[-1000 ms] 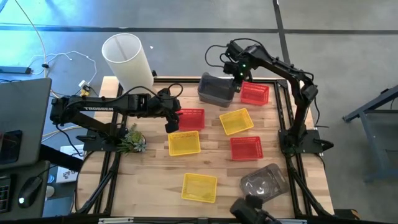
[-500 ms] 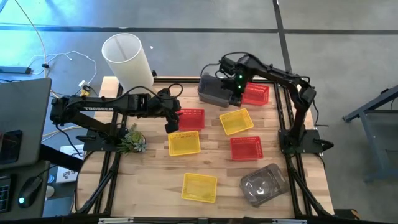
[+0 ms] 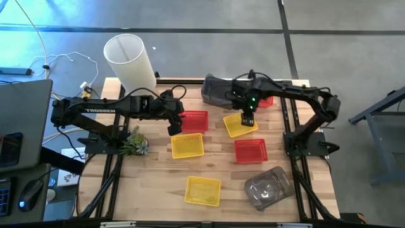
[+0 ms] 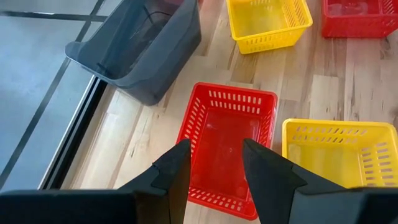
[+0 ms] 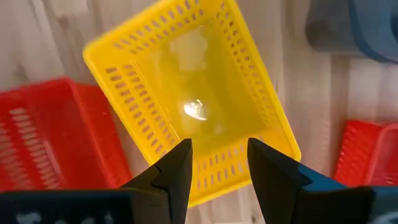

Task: Stack baskets by color
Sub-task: Stack the top yellow bin on the middle yellow bin

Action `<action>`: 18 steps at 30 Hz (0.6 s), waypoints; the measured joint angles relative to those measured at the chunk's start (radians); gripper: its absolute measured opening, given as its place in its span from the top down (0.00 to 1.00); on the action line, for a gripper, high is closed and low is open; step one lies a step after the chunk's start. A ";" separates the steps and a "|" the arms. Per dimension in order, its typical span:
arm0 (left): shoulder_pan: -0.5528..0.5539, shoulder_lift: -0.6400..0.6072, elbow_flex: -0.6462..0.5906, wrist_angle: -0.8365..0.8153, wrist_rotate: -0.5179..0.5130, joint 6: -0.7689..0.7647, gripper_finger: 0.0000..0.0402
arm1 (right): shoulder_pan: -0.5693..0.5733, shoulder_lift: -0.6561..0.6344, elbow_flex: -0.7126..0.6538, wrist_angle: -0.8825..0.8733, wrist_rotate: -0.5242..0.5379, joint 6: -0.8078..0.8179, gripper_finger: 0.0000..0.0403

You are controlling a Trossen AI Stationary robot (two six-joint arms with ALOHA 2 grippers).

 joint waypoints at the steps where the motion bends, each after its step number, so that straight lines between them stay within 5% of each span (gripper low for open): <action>1: 0.000 0.000 0.000 0.000 0.000 -0.001 0.67 | 0.015 -0.020 -0.024 0.018 0.024 0.004 0.65; 18: 0.000 0.000 0.000 0.009 0.001 -0.042 0.67 | 0.234 -0.177 -0.280 0.180 0.113 0.185 0.65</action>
